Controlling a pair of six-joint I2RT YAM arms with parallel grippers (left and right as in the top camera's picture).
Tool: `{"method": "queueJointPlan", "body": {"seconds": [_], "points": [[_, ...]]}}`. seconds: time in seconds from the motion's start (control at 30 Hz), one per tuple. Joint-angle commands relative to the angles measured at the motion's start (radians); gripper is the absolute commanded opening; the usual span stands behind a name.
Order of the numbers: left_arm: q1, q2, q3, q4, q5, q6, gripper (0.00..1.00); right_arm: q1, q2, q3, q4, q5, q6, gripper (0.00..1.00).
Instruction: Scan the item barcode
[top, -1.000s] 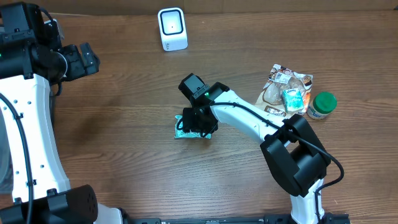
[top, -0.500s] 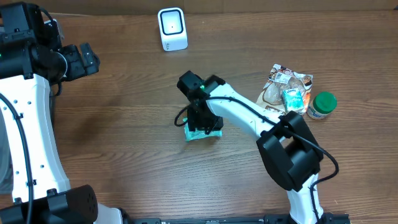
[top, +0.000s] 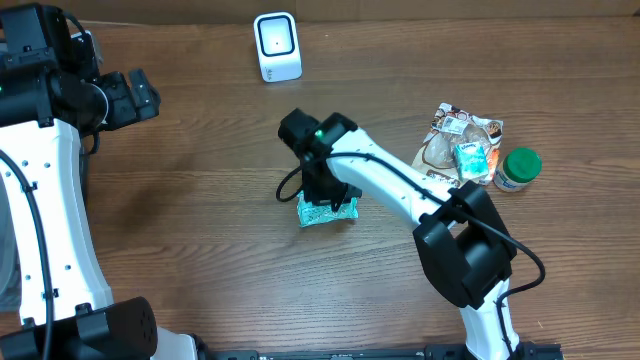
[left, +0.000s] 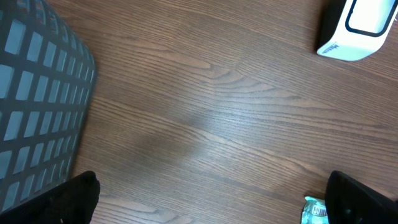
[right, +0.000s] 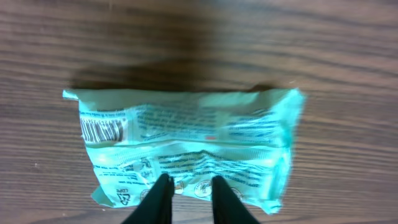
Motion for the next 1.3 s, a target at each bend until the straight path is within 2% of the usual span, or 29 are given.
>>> {"method": "queueJointPlan", "body": {"seconds": [0.0, 0.47, 0.57, 0.63, 0.7, 0.8, 0.97, 1.13, 1.27], "points": [[0.002, -0.007, 0.019, 0.001, -0.003, 0.023, 1.0, 0.032, 0.007, -0.042, 0.037, 0.002, 0.003, 0.16], [0.002, -0.007, 0.019, 0.001, -0.003, 0.023, 1.0, 0.037, 0.06, -0.108, 0.092, 0.006, 0.018, 0.16], [0.002, -0.007, 0.019, 0.001, -0.003, 0.023, 1.0, 0.037, 0.06, -0.108, 0.092, 0.006, 0.018, 0.3], [0.002, -0.007, 0.019, 0.001, -0.003, 0.023, 0.99, 0.037, 0.06, -0.108, 0.092, 0.005, 0.018, 0.46], [0.002, -0.007, 0.019, 0.001, -0.003, 0.023, 1.0, 0.037, 0.06, -0.106, 0.092, -0.002, 0.016, 0.54], [0.002, -0.007, 0.019, 0.001, -0.003, 0.023, 1.0, 0.036, 0.06, -0.105, 0.098, -0.023, -0.017, 0.61], [0.002, -0.007, 0.019, 0.001, -0.003, 0.023, 0.99, 0.033, 0.042, -0.027, 0.058, -0.047, -0.067, 0.66], [0.002, -0.007, 0.019, 0.001, -0.003, 0.023, 1.0, -0.013, -0.05, 0.076, 0.007, -0.048, -0.127, 0.68], [0.002, -0.007, 0.019, 0.001, -0.003, 0.023, 1.0, -0.119, -0.148, 0.09, -0.009, -0.096, -0.203, 0.63]]}}
